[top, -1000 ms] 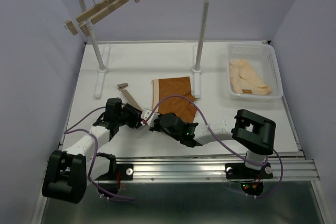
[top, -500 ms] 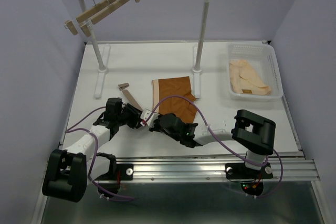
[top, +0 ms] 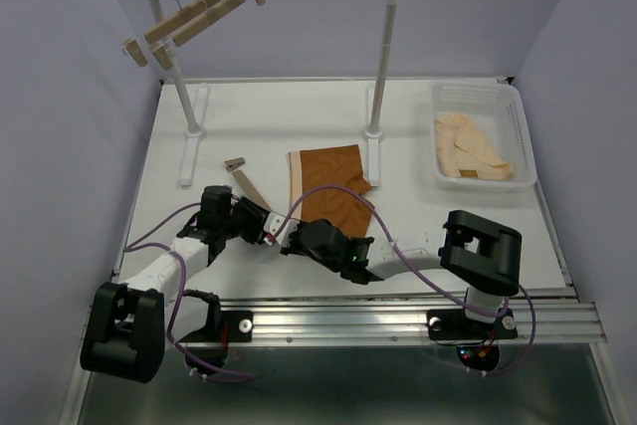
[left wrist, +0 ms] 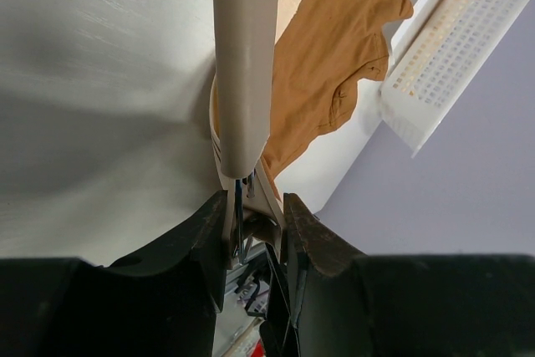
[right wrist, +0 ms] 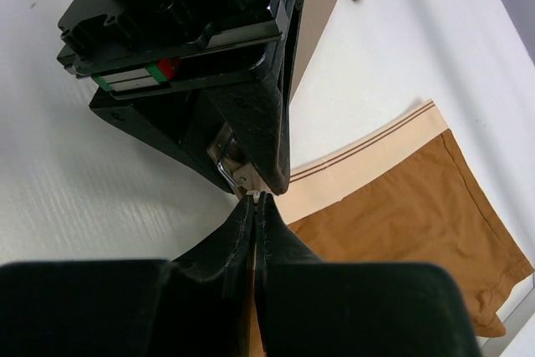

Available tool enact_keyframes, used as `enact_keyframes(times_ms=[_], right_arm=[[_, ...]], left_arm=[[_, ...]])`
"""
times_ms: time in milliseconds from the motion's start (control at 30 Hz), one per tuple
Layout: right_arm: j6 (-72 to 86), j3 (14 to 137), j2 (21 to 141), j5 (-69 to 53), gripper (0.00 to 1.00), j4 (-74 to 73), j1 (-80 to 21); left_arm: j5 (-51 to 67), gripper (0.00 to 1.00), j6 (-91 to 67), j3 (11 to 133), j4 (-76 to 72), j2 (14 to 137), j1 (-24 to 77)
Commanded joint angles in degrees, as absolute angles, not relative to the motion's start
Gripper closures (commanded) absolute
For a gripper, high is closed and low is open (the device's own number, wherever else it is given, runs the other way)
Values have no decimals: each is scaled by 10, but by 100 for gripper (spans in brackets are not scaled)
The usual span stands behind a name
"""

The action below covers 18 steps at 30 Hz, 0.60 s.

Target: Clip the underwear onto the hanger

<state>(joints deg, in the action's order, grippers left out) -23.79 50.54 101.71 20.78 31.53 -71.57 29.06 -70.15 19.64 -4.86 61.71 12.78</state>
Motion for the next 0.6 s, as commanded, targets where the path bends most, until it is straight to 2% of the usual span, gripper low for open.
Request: enact_keyframes(times_ms=[0, 133, 167, 200, 233, 267, 333, 367, 567], right_arm=[[-237, 522, 1005, 212, 99, 367, -723], [-235, 518, 1004, 216, 99, 367, -723], [-235, 519, 1003, 219, 99, 367, -723], [-234, 518, 1002, 220, 99, 367, -723], [-234, 515, 1000, 223, 99, 367, -723], [-234, 514, 999, 225, 99, 367, -723], [-233, 511, 997, 229, 99, 366, -723], [-231, 508, 994, 231, 99, 365, -723], [-220, 497, 981, 233, 99, 348, -723]], left_arm=[[314, 97, -715, 205, -27, 611, 131], [320, 70, -712, 205, -26, 613, 131], [320, 59, -711, 206, -23, 612, 131], [318, 52, -711, 207, -19, 611, 131], [316, 36, -708, 208, -13, 611, 130], [314, 29, -707, 210, -7, 608, 131], [309, 27, -700, 217, -1, 604, 131], [301, 22, -698, 221, 14, 599, 131], [273, 16, -685, 249, 49, 577, 130]])
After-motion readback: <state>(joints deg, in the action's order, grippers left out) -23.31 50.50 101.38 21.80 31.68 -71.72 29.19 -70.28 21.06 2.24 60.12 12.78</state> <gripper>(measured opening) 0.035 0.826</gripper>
